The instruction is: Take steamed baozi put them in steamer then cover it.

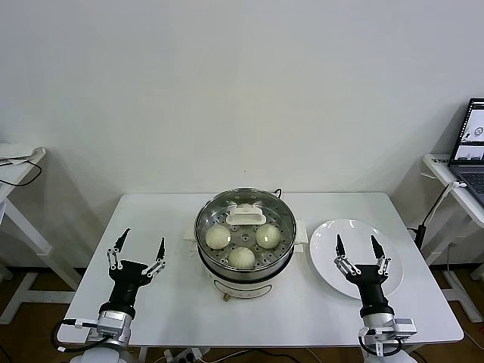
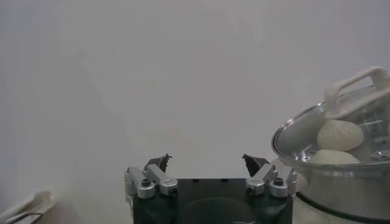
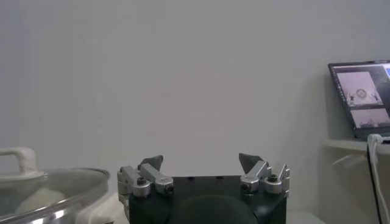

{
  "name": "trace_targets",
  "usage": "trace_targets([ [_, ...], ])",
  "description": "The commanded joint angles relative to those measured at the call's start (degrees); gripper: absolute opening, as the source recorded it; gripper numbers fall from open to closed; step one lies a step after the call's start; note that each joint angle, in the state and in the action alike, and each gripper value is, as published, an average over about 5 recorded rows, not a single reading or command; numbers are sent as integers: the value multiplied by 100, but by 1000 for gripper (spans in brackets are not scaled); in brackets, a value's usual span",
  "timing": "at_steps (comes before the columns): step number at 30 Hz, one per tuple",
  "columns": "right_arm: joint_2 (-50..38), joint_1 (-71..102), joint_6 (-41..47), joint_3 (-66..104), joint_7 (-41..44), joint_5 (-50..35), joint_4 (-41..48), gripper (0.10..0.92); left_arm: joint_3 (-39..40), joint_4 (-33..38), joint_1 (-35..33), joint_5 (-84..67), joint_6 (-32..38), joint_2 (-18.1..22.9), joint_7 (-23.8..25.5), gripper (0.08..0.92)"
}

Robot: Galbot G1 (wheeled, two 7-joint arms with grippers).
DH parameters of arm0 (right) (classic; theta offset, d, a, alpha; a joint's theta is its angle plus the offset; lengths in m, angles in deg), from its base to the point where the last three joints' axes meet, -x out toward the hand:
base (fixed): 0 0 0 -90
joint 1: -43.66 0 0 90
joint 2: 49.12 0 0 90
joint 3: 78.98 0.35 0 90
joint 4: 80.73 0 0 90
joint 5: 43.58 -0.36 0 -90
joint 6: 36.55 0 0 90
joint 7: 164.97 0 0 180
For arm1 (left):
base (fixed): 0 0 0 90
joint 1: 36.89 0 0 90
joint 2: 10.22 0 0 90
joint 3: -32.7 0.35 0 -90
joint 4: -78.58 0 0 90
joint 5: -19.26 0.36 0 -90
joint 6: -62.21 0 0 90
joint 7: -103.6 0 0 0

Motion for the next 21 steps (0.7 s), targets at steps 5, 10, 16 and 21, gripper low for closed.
trace_targets([
  [5,-3,57,140,6,-24,154,-79,823,-54,-39,-85,-188,187,1,43,823],
  [10,3,102,159,6,-29,208,-125,823,-29,-34,-91,-160,217,-9,59,823],
  [16,5,155,201,15,-21,240,-163,823,-15,-10,-103,-124,239,-24,83,823],
  [21,14,185,236,18,-16,270,-211,823,32,-13,-112,-136,251,-25,85,823],
])
